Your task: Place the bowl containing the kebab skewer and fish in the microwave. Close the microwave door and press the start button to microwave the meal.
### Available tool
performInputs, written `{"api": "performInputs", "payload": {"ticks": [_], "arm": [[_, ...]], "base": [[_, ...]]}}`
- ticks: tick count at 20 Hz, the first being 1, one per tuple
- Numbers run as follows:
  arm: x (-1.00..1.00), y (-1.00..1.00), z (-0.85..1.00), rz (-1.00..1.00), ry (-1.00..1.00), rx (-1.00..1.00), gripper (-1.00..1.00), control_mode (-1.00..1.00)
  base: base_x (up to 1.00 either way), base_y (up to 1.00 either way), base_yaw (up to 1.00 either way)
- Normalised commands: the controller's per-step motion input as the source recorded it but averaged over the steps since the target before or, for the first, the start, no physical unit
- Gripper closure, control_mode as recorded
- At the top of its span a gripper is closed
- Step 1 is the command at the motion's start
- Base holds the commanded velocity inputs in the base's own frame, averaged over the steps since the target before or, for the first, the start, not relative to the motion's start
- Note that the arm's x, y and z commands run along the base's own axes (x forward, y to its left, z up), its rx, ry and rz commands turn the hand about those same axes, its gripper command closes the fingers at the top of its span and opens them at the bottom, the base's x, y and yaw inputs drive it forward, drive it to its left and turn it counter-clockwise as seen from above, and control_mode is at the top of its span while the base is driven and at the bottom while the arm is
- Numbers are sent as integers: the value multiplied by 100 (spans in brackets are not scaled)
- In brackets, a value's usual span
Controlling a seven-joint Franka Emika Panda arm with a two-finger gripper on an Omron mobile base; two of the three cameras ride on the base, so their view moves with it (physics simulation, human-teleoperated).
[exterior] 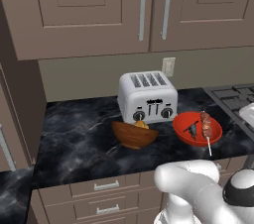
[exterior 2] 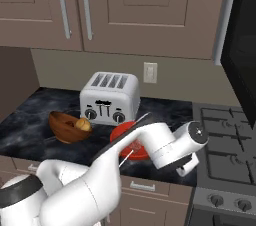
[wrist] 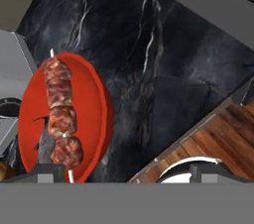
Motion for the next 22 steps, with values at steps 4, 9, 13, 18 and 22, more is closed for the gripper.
{"api": "performInputs", "payload": {"ticks": [4, 9, 13, 18, 22], "arm": [[33, 40, -16, 0, 0, -1, -100, -100], [25, 39, -24, 0, 0, -3, -100, -100], [20, 12, -26, 0, 0, 0, -100, -100], [15, 0, -28, 0, 0, 0, -100, -100], [21, 3, -23, 0, 0, 0, -100, -100]], "base": [[0, 0, 0], [0, 0, 0], [0, 0, 0], [0, 0, 0], [0, 0, 0]]}}
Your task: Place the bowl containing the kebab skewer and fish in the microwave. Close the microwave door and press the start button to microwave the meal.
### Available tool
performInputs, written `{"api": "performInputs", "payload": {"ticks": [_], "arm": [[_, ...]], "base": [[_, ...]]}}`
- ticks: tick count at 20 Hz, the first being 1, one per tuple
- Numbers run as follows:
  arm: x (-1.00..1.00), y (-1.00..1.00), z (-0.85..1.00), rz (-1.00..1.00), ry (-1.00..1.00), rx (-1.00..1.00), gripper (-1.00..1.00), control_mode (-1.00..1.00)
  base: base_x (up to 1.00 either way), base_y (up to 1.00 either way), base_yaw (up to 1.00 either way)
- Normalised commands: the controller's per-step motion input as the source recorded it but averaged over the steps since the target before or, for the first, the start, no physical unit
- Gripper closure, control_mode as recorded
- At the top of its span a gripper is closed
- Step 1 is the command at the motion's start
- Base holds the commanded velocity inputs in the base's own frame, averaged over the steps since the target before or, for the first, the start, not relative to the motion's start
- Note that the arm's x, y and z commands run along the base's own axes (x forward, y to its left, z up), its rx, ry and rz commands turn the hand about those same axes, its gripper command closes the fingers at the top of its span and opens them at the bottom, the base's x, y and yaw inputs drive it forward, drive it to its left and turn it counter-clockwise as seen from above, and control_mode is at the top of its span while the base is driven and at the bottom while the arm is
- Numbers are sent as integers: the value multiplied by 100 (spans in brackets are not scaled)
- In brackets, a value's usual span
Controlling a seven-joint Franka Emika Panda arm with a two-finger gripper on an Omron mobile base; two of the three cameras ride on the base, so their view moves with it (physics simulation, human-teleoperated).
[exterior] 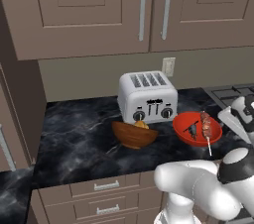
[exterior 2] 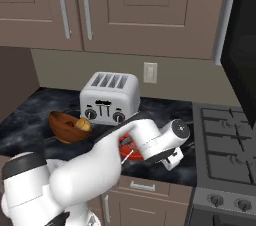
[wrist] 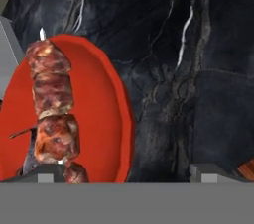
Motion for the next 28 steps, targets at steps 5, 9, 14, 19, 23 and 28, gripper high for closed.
{"api": "performInputs", "payload": {"ticks": [5, 9, 14, 19, 23, 28], "arm": [[21, 3, -22, 0, 0, 0, -100, -100], [16, 0, -23, 0, 0, 0, -100, -100], [14, 1, -23, 0, 0, 0, -100, -100], [17, 7, -21, 0, 0, 0, -100, -100], [16, 7, -19, 0, 0, 0, 100, -100], [2, 3, -5, 0, 0, 0, 100, -100]], "base": [[0, 0, 0], [0, 0, 0], [0, 0, 0], [0, 0, 0], [0, 0, 0], [0, 0, 0]]}}
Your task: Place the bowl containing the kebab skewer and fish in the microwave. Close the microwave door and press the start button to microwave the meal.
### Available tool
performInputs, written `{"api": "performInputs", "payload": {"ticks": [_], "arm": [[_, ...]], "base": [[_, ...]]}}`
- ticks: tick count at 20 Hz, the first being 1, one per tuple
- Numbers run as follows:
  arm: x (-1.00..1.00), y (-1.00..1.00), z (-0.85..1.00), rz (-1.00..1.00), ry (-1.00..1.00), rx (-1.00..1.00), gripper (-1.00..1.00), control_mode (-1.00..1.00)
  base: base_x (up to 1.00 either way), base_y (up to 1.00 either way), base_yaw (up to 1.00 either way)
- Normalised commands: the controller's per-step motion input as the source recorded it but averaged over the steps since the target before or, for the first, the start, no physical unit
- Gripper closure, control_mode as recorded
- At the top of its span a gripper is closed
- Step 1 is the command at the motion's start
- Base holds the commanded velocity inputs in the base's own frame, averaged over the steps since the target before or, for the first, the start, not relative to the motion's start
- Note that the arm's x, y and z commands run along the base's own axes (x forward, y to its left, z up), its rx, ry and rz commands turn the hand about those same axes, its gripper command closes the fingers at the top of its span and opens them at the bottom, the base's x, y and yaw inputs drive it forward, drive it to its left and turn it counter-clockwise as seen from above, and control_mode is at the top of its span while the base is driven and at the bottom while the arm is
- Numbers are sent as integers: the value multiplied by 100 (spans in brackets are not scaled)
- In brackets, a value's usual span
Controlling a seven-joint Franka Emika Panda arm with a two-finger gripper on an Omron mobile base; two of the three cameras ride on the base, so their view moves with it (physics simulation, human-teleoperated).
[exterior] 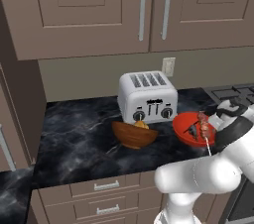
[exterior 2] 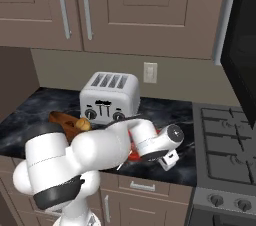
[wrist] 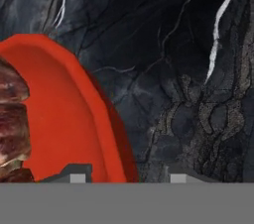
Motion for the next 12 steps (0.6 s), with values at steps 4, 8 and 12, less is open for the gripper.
{"api": "performInputs", "payload": {"ticks": [4, 8, 12], "arm": [[0, 0, 0, 0, 0, 0, 100, -100], [-3, 8, 24, 3, -2, 0, 100, -100], [-22, 12, 54, 0, -8, 0, 100, -100]], "base": [[0, 0, 0], [0, 0, 0], [0, 0, 0]]}}
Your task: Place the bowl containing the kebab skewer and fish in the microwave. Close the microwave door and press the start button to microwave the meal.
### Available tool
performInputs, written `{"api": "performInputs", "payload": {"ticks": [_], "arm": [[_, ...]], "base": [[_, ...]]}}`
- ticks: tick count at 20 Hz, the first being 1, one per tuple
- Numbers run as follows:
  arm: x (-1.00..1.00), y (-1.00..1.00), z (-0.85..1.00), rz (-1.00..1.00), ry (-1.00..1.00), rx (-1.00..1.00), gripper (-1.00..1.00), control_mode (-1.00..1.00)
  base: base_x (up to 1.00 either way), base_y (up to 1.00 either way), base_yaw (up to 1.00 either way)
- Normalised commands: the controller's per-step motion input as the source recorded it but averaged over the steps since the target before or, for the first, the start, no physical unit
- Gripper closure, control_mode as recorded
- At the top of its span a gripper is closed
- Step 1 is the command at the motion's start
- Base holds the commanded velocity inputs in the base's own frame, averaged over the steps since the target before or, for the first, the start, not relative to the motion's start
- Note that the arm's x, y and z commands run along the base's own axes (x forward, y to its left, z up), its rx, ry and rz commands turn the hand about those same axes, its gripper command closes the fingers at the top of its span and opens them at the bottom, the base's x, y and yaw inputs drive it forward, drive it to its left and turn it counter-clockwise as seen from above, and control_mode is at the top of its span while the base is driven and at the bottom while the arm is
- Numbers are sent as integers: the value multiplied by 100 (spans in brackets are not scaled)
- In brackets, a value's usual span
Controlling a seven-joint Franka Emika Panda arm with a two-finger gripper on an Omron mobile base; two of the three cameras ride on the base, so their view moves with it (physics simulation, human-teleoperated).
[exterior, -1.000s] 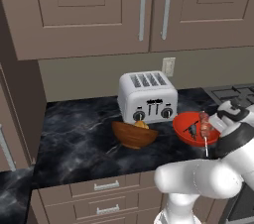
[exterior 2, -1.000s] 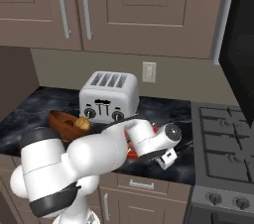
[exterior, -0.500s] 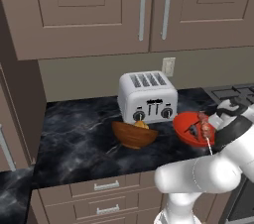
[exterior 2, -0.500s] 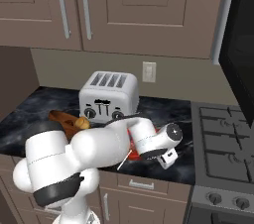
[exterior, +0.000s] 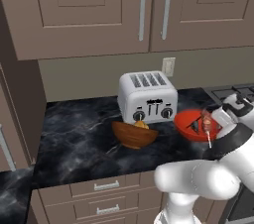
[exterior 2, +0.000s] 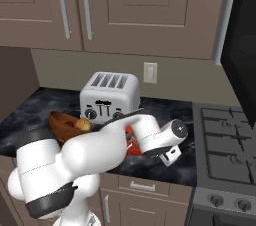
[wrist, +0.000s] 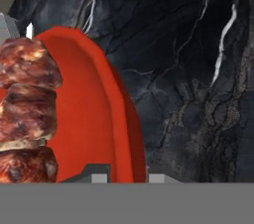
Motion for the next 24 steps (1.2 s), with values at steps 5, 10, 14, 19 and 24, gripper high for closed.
{"api": "performInputs", "payload": {"ticks": [5, 10, 14, 19, 24], "arm": [[-44, 38, 63, 0, -14, -11, 100, -100], [-53, 63, 64, 0, -22, -18, 100, -100], [-42, 62, 63, 0, -7, -11, 100, -100], [-28, 47, 63, 0, 0, -1, 100, -100], [-31, 20, 64, 6, 0, 3, 100, -100]], "base": [[0, 0, 0], [0, 0, 0], [0, 0, 0], [0, 0, 0], [0, 0, 0]]}}
